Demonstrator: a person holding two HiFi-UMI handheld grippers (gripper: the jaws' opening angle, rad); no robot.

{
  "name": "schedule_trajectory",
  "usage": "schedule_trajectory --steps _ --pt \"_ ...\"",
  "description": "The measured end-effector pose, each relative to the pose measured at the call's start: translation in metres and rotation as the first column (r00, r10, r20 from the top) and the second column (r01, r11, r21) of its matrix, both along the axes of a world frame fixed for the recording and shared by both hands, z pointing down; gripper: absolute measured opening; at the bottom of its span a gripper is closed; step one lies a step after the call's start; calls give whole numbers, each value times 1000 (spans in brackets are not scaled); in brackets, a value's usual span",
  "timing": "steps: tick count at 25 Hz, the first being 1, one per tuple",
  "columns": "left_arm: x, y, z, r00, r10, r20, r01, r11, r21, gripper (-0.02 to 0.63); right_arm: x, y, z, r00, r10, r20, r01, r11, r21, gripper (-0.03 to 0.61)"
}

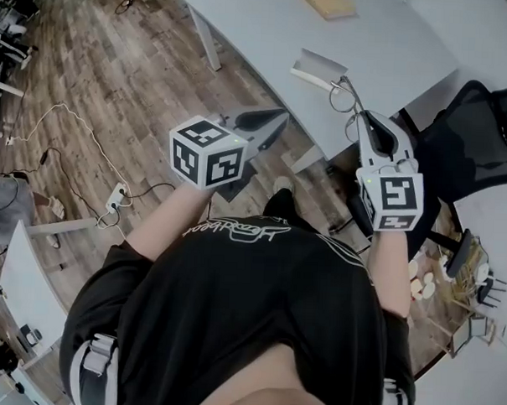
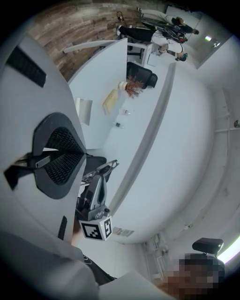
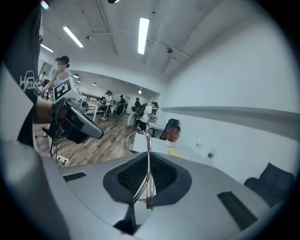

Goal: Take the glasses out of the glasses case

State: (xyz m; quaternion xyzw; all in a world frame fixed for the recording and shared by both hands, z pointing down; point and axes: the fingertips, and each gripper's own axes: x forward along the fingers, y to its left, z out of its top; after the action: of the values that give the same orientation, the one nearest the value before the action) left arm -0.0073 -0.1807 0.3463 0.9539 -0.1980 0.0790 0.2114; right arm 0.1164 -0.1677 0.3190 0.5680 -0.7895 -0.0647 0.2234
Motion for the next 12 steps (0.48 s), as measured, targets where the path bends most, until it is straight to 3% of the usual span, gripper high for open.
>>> schedule_trajectory --steps 5,12 --pt "-1 25 -16 999 17 -38 -17 1000 11 8 -6 44 -19 991 32 127 -39 998 51 21" --pt "6 64 -40 996 48 -72 -44 997 56 8 -6 87 -30 966 1 258 -17 998 62 21"
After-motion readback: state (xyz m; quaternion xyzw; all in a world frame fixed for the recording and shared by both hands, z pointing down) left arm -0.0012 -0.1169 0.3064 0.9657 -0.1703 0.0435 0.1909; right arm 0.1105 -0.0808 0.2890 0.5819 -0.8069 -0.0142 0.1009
